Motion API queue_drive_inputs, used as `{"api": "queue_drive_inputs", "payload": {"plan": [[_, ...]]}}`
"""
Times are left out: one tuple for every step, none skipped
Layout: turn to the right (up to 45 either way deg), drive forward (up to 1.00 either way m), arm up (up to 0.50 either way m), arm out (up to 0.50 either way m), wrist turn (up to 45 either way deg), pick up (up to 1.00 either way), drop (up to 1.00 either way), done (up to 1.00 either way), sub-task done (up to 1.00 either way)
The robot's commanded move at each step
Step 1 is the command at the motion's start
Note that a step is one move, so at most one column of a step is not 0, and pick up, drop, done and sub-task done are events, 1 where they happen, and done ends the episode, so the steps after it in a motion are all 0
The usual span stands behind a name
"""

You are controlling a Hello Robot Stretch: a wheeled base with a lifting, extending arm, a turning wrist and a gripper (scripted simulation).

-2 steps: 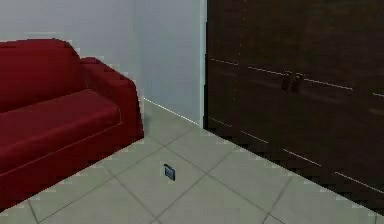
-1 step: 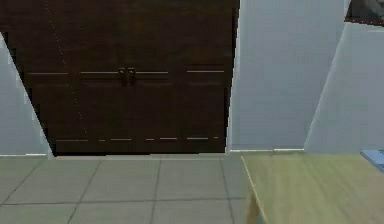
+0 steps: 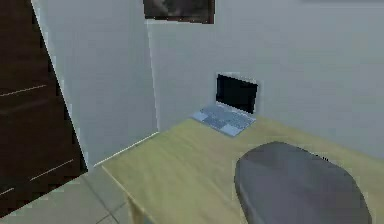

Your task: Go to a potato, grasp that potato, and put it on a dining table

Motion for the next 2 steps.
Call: {"api": "queue_drive_inputs", "payload": {"plan": [[45.0,0.0,0.0,0.0,0.0,0.0,0.0,0.0,0.0],[27.0,0.0,0.0,0.0,0.0,0.0,0.0,0.0,0.0]]}}
